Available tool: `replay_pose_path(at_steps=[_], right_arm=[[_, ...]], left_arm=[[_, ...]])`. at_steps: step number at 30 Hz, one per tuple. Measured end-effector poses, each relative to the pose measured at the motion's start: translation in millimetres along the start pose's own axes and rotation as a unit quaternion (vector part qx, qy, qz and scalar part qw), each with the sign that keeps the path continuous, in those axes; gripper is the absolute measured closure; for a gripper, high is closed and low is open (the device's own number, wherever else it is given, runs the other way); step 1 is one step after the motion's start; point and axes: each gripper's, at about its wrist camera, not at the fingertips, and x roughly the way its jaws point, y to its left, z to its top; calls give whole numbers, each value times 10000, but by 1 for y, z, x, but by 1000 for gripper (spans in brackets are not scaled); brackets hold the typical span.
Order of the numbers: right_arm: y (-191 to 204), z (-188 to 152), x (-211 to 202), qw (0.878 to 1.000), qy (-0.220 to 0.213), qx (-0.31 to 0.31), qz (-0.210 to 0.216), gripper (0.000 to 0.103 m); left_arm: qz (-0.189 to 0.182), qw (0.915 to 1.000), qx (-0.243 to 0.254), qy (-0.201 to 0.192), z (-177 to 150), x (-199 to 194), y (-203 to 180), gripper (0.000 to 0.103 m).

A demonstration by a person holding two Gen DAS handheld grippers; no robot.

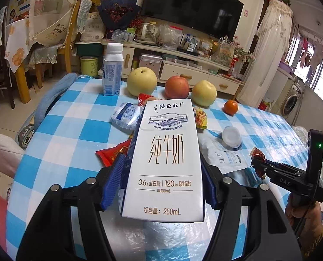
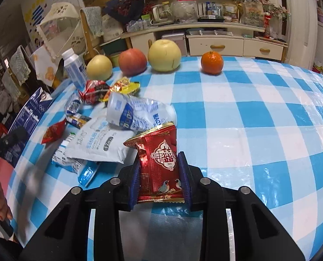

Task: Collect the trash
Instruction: 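Grasp the second milk carton with the left tool while the right tool grasps the red snack bag, then carry the carton and red snack bag to the pink bucket and release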

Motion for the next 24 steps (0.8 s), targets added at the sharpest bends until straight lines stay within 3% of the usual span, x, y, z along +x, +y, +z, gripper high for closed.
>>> replay_pose_path(at_steps=[5,11,24], right_arm=[[9,2,-10,9997,-239,49,4,69],[30,5,-27,9981,-591,17,162,69],[120,-11,-44,9887,-608,-591,1239,69]], left_arm=[[43,9998,-111,-160,0,-14,7,38],[390,9979,-271,-435,-1,-33,17,38],[1346,9843,-691,-905,4,-83,51,38]])
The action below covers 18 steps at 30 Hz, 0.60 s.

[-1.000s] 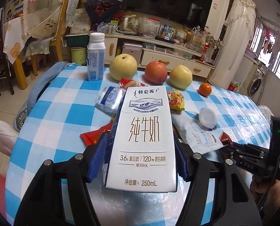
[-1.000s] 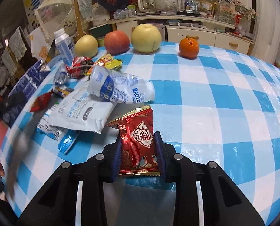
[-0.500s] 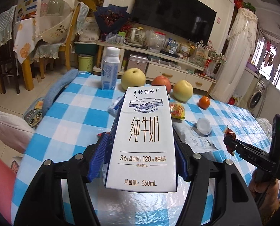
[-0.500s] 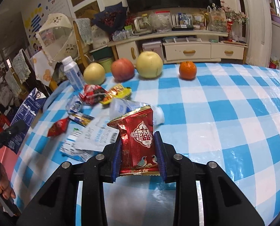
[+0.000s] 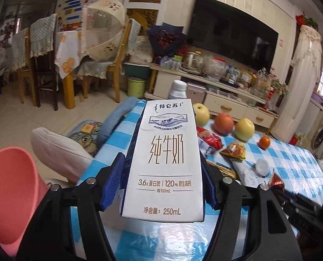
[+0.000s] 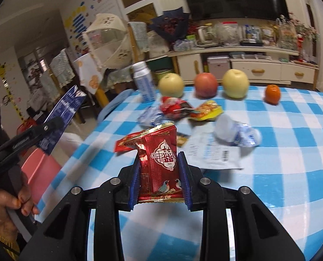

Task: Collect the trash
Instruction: 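Carry the carton and red snack bag to the pink bucket and release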

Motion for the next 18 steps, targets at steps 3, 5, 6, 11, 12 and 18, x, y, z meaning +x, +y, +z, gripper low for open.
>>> replay_pose_path(at_steps=[3,5,6,11,12,18], right_arm=[[29,-3,5,9995,80,-129,266,69],[50,-4,8,9985,122,-210,491,69],[64,-5,9,9977,139,-303,583,69],[123,-9,20,9923,252,-641,1026,69],[138,-9,22,9906,259,-741,1122,69],[212,-2,41,9786,292,-967,1795,69]], left_arm=[[262,9995,-187,-52,6,-7,16,38],[400,9986,-336,-50,10,-11,27,38],[464,9981,-414,-41,12,-12,33,38],[919,9925,-797,-106,21,-27,70,38],[965,9914,-873,-124,21,-29,77,38],[1602,9782,-1275,-349,31,-55,128,38]])
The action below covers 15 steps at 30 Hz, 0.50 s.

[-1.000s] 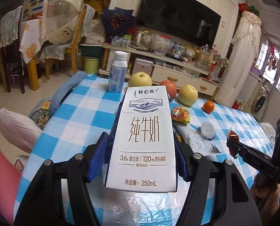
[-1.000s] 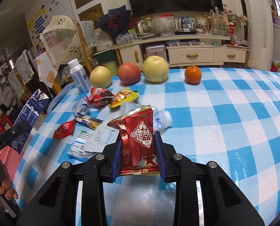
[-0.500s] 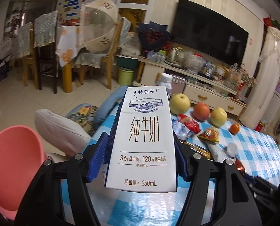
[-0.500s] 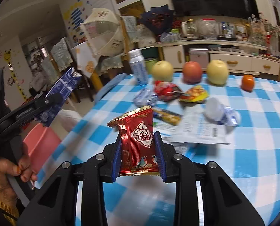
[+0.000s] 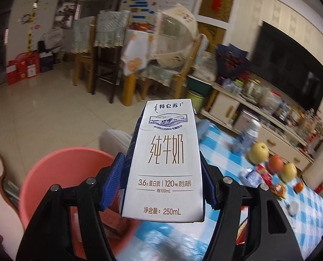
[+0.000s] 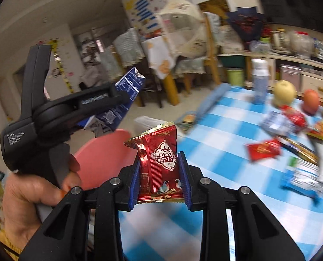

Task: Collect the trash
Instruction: 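Carry the carton and red snack bag to the pink bucket and release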

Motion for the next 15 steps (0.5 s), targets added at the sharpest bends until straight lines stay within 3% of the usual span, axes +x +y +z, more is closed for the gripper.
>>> replay_pose_path(at_steps=[6,15], right_arm=[[53,14,46,9981,219,-410,406,69],[97,10,103,9929,673,-769,617,66]], left_arm=[[568,9970,-504,-113,19,-6,57,38],[1015,9893,-1006,277,24,13,102,36]])
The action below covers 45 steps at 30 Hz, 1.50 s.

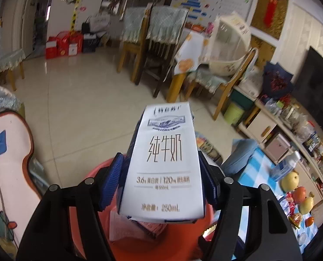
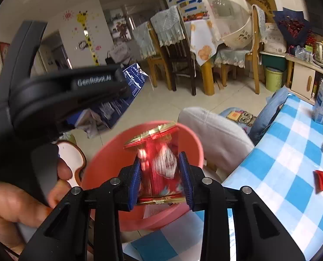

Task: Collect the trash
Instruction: 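Carry the carton and red snack bag to the pink bucket and release, then return both open tools over the table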

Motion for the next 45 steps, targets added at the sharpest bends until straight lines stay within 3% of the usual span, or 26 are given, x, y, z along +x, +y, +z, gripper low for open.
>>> replay_pose_path(at_steps=[1,3,6,14,22,36,45], right_arm=[[0,0,4,10000,39,25,36,64],[-2,-5,4,9999,-32,123,-88,47],[-9,-9,-5,9991,-203,233,-291,33],[-29,-21,-43,9941,-464,364,-907,14],[-45,-36,-66,9907,-407,373,-1244,14],[-65,-57,-107,9840,-513,179,-1699,14],[-72,-69,-128,9786,-643,-67,-1951,14]], left_arm=[[36,10000,-3,82,0,4,0,33],[171,9997,-31,188,0,10,2,28],[153,9997,-85,196,0,10,3,24],[-114,9998,122,52,-11,0,-16,21],[-743,9962,440,98,-23,-5,-46,20],[-1025,9881,1145,33,-45,-10,-92,20],[-1190,9787,1673,44,-65,-13,-125,20]])
